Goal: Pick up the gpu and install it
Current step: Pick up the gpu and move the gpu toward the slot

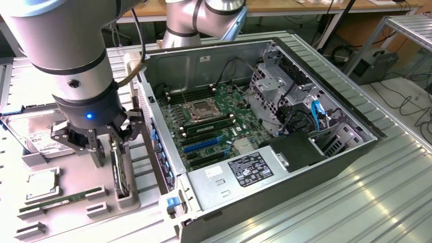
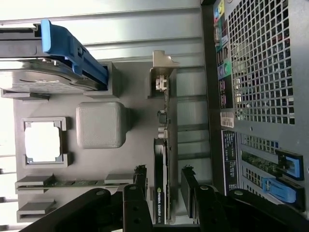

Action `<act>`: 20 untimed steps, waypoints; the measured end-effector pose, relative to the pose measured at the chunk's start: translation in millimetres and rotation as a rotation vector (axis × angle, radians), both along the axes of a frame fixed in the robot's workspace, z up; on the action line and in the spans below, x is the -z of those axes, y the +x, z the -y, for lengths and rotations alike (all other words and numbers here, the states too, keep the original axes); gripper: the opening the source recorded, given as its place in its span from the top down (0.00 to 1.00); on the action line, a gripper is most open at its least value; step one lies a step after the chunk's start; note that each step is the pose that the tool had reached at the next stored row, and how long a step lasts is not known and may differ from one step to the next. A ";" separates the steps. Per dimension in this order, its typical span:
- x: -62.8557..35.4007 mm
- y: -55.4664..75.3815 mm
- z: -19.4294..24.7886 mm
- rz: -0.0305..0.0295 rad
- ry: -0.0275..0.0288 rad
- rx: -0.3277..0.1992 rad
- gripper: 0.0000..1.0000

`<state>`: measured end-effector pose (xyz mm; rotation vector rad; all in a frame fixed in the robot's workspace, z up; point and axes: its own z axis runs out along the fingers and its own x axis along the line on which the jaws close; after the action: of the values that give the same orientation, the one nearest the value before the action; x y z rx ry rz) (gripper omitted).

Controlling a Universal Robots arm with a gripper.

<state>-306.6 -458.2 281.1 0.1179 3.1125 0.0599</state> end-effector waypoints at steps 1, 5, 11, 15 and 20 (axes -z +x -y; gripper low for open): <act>1.2 0.0 -0.2 0.0000 -0.0001 0.000 0.58; 6.3 -0.1 -1.4 0.0000 -0.0003 0.000 0.58; 14.3 -0.2 -4.3 0.0001 -0.0005 0.000 0.58; 19.6 -0.4 -5.6 0.0001 -0.0005 0.000 0.58; 26.2 -0.5 -7.3 0.0001 -0.0004 0.000 0.58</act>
<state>-307.0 -450.8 254.8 0.1178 3.1125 0.0593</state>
